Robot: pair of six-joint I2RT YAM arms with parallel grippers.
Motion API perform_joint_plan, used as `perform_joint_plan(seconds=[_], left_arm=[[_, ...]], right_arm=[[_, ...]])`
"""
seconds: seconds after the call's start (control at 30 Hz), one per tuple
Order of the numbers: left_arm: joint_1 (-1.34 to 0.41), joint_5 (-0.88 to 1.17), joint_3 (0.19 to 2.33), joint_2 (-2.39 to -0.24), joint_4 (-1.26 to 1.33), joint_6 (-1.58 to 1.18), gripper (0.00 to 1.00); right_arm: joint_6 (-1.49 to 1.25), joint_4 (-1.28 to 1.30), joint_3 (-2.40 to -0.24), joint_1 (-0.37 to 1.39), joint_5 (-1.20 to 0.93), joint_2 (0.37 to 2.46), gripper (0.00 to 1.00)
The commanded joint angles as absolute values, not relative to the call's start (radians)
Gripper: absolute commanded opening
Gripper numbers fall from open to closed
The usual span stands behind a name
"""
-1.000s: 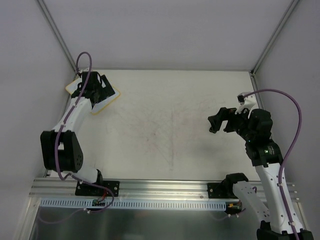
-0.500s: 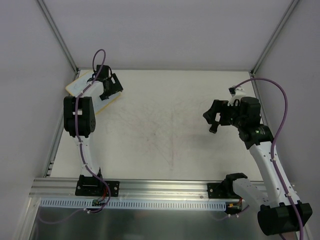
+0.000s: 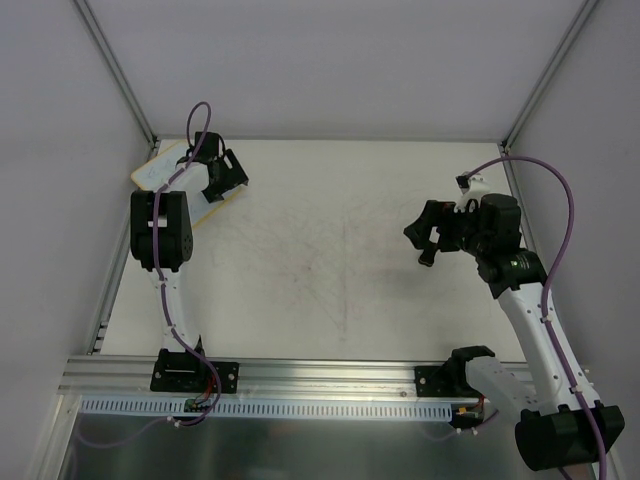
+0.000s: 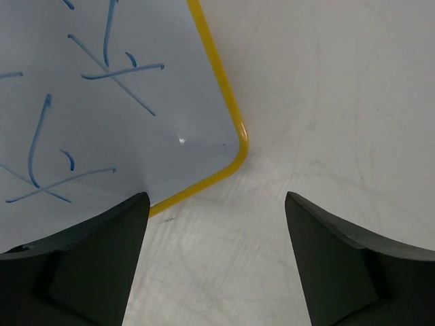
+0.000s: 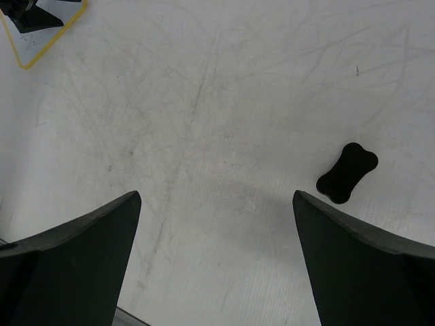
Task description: Erase the whiteboard
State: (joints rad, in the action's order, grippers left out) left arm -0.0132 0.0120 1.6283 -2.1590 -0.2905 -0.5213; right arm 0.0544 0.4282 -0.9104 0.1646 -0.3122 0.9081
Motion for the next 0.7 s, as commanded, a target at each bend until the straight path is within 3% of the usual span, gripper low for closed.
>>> perform_joint_plan(seconds=[0.0,0.23,0.37,0.67], left_arm=[[-0.021,0.080,1.612,-2.160,-0.304,-0.551,0.81],[-0.112,0.195,1.468,-2.095,-0.316,-0.587,0.75],[-0.259,0.230,1.402,-2.046,-0.316,-0.633,0.75],[-0.563,0.371,1.482,-2.091,-0.318,-0.733,0.76]], right_arm=[[0.058,0.385,-0.914,0.170,-0.336,0.896,0.99],[0.074,0.387,-0.946,0.170,-0.314,0.911,0.99],[0.084,0.385,-0.968,0.170,-0.324,0.943,0.99],[0.098,0.387,-0.986,0.170,-0.318,0.973,0.99]])
